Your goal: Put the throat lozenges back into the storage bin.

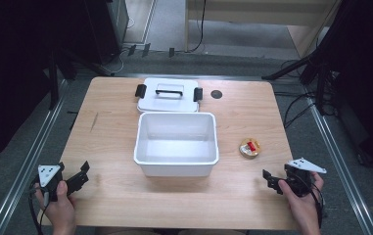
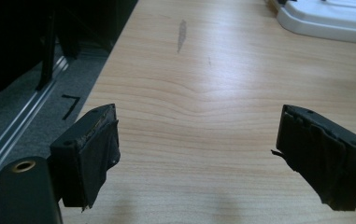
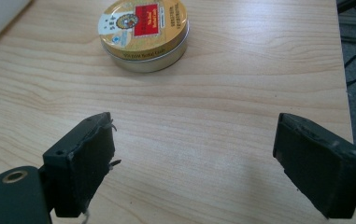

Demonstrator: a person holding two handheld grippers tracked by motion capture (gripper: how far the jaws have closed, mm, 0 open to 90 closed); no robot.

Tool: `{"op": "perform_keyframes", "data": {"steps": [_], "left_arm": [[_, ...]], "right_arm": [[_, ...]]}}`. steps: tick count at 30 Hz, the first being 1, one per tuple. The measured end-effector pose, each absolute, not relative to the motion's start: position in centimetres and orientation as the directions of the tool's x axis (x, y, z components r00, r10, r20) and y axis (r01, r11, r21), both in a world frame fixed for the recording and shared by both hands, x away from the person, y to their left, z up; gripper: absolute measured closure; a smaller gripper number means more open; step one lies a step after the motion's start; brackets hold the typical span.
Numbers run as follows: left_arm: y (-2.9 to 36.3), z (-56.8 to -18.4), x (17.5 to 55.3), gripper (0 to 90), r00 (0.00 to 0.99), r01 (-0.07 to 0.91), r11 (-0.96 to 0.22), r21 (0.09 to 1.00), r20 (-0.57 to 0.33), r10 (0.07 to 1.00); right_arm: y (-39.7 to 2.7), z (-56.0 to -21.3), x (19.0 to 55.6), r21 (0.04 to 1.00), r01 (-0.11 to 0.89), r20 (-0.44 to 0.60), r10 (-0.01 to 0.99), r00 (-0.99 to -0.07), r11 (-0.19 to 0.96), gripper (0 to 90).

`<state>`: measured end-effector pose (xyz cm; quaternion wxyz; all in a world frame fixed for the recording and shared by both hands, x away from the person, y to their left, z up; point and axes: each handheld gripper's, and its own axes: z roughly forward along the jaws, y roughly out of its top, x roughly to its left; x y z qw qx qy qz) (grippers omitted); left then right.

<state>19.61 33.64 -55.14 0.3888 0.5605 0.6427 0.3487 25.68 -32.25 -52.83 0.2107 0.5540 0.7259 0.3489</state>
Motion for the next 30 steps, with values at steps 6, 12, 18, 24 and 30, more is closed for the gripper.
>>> {"op": "perform_keyframes", "data": {"steps": [6,12,18,24,30], "left_arm": [[33.5,-55.2,19.8,13.8,-0.021,0.472,0.114,0.874,-0.118,0.993],[33.4,-55.2,19.9,13.8,-0.005,0.487,0.091,0.868,-0.101,0.995],[33.1,-55.2,19.9,13.8,0.007,0.493,0.075,0.867,-0.09,0.996],[33.2,-55.2,19.9,13.8,0.004,0.493,0.08,0.867,-0.094,0.996],[33.2,-55.2,20.0,13.8,0.003,0.495,0.079,0.865,-0.093,0.996]], "right_arm": [[-31.5,-52.4,26.8,0.66,0.715,0.027,0.944,-0.33,0.231,12.2],[-30.2,-51.3,28.4,0.552,0.767,-0.023,0.926,-0.377,0.326,11.7],[-29.4,-50.1,29.9,0.462,0.808,-0.042,0.919,-0.391,0.365,11.7],[-28.5,-49.4,31.3,0.359,0.837,-0.051,0.904,-0.424,0.412,10.2],[-27.3,-49.3,32.7,0.252,0.859,-0.033,0.891,-0.454,0.447,4.1]]}}
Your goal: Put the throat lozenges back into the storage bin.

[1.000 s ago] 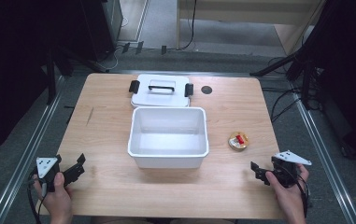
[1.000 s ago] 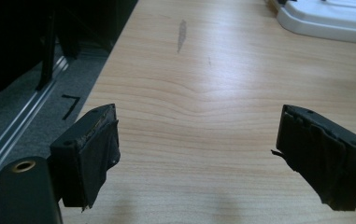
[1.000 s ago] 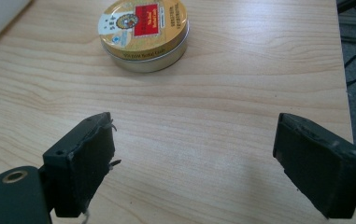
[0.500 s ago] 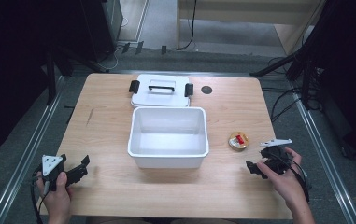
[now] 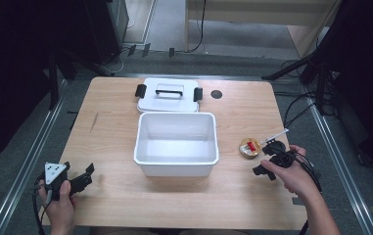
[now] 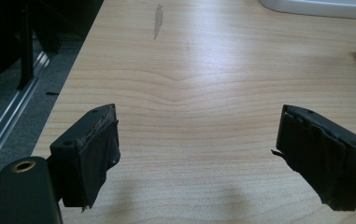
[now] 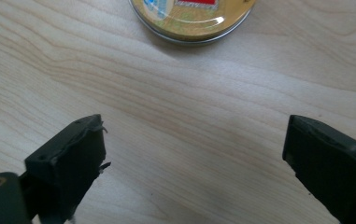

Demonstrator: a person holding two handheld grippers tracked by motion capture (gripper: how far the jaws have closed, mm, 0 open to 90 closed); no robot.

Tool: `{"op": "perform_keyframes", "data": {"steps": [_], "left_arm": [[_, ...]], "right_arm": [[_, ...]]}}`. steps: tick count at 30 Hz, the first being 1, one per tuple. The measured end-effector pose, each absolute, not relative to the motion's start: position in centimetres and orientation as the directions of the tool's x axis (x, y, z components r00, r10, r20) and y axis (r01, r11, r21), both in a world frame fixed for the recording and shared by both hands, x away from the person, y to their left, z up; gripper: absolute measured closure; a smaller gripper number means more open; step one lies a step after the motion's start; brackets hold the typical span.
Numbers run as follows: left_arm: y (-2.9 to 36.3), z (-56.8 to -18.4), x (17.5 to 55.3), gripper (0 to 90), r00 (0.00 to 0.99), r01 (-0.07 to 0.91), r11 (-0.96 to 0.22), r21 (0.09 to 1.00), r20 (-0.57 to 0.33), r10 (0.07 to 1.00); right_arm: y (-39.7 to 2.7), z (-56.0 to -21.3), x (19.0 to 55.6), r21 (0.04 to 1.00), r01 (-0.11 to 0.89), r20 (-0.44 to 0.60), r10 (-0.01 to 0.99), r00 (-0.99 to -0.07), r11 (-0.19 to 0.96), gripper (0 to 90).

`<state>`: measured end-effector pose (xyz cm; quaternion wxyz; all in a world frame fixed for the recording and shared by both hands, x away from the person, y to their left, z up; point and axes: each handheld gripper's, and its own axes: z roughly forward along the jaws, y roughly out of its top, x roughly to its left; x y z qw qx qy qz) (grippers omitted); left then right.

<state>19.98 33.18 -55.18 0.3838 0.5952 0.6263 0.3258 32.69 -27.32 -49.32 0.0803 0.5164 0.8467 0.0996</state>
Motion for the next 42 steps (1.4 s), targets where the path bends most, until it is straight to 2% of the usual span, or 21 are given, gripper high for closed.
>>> {"op": "perform_keyframes", "data": {"steps": [2,8,26,35,40,42], "left_arm": [[33.2,-55.2,20.0,13.8,0.003,0.496,0.081,0.864,-0.095,0.995],[33.2,-55.2,20.0,13.8,0.006,0.503,0.077,0.861,-0.092,0.996],[33.1,-55.2,20.1,13.8,0.021,0.511,0.065,0.857,-0.088,0.996],[33.1,-55.2,20.2,13.8,0.024,0.514,0.065,0.855,-0.09,0.996],[33.2,-55.2,20.2,13.8,0.026,0.519,0.064,0.853,-0.091,0.996],[33.2,-55.2,20.2,13.8,0.027,0.519,0.065,0.852,-0.093,0.995]], "right_arm": [[-26.9,-49.4,33.1,0.213,0.863,-0.027,0.886,-0.463,0.458,0.2],[-25.6,-49.6,34.6,0.139,0.883,-0.031,0.893,-0.449,0.448,0.0],[-23.2,-49.3,39.5,0.095,0.93,-0.025,0.934,-0.355,0.356,0.0],[-22.3,-50.0,41.1,0.088,0.948,-0.053,0.952,-0.302,0.306,12.0],[-22.2,-50.3,41.6,0.092,0.956,-0.053,0.96,-0.273,0.277,14.2],[-22.1,-50.3,41.7,0.09,0.952,-0.053,0.956,-0.289,0.293,19.6]]}}
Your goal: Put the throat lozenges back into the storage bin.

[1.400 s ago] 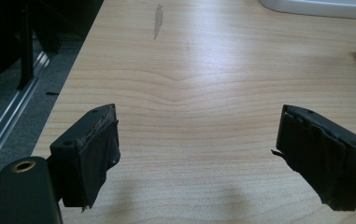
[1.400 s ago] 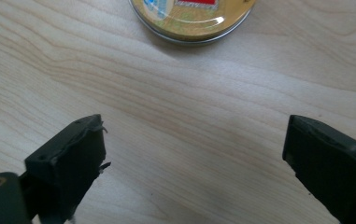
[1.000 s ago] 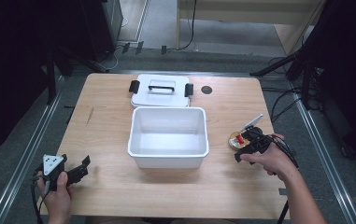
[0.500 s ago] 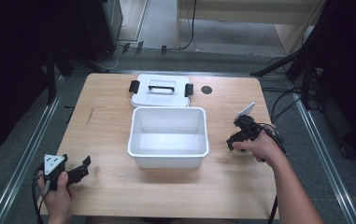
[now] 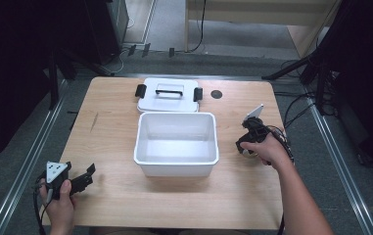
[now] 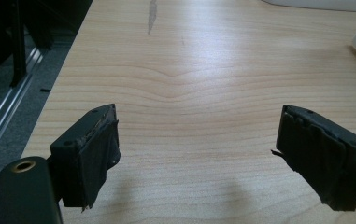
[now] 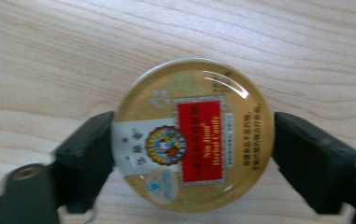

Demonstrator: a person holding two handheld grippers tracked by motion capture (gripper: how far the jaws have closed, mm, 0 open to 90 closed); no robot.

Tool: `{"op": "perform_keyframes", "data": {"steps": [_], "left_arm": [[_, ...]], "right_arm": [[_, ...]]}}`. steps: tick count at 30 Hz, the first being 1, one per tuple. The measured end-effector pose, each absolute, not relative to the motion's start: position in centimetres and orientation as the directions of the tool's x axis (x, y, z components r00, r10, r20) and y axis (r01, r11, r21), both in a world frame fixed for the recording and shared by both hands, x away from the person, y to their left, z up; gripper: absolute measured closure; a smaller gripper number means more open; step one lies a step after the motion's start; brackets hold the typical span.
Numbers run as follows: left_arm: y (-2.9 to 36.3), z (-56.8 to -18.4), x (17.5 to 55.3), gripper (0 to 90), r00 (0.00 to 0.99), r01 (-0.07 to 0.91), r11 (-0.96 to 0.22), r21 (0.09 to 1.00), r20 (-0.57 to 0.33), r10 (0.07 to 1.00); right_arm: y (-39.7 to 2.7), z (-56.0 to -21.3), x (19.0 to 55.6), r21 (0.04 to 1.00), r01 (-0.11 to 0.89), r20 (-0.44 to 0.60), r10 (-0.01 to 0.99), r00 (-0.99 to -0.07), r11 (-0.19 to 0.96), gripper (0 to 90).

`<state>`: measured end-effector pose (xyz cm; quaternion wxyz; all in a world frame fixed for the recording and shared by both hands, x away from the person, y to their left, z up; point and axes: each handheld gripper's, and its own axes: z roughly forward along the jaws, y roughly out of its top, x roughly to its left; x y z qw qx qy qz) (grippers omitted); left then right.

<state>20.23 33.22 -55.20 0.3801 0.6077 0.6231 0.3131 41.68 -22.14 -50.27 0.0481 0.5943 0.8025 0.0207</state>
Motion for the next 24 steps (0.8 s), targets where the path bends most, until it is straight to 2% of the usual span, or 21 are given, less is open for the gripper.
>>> {"op": "perform_keyframes", "data": {"steps": [13,18,24], "left_arm": [[33.2,-55.2,20.2,13.8,0.031,0.511,0.065,0.857,-0.094,0.995],[33.2,-55.2,20.2,13.8,0.031,0.509,0.069,0.858,-0.098,0.995],[33.2,-55.2,20.2,13.7,0.029,0.508,0.074,0.858,-0.103,0.994]], "right_arm": [[-20.7,-47.8,40.9,0.109,0.908,-0.06,0.914,-0.401,0.405,20.3],[-19.5,-45.4,40.3,0.127,0.884,-0.048,0.893,-0.447,0.449,20.4],[-18.4,-43.0,39.6,0.141,0.877,-0.035,0.888,-0.459,0.459,20.4]]}}
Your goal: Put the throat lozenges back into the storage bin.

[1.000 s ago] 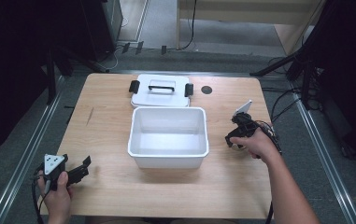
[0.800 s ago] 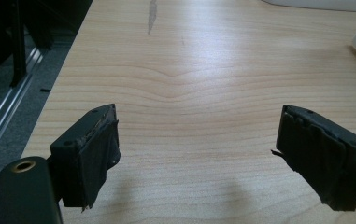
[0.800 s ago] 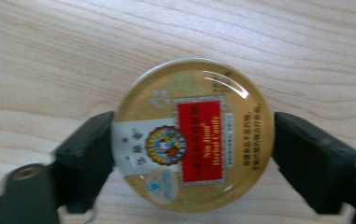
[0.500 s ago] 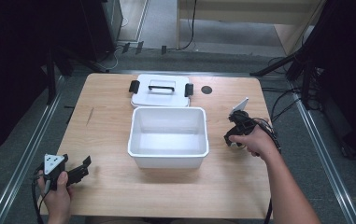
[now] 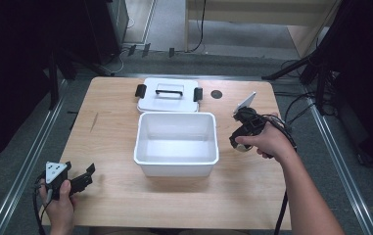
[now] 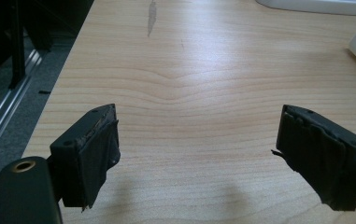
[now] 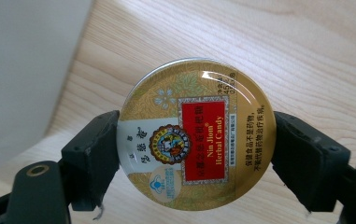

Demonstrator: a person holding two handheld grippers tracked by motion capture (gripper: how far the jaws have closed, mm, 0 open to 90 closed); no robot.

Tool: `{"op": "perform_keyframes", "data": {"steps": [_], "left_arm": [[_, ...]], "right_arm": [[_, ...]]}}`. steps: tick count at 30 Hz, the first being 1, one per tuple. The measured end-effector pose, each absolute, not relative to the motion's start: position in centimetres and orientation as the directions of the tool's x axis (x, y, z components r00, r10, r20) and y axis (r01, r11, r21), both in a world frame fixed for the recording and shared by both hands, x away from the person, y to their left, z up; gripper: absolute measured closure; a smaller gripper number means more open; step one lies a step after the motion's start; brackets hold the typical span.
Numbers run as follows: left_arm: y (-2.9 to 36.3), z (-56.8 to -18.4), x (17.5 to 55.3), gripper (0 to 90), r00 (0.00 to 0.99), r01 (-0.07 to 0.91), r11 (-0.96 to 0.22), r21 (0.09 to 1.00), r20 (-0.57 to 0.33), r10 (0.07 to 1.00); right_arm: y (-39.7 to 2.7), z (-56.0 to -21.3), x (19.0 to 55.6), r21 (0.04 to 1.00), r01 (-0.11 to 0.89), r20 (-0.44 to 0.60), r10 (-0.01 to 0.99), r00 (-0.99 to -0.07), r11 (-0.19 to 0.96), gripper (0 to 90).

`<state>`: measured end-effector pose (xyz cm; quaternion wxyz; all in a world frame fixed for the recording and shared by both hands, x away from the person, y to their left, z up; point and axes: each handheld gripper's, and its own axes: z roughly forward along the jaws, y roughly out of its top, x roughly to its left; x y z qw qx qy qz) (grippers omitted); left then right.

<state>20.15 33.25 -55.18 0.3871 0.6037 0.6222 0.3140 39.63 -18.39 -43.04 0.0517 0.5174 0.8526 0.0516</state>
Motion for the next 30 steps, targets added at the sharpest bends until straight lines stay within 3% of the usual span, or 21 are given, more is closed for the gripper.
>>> {"op": "perform_keyframes", "data": {"steps": [12,30], "left_arm": [[33.5,-55.2,20.1,13.6,0.03,0.495,0.094,0.864,-0.126,0.992],[33.9,-55.2,19.8,13.6,0.037,0.437,0.129,0.89,-0.161,0.986]], "right_arm": [[-15.8,-38.1,38.5,0.158,0.847,-0.056,0.861,-0.506,0.508,20.4],[-11.2,-34.5,37.2,0.179,0.782,-0.035,0.798,-0.602,0.597,20.4]]}}
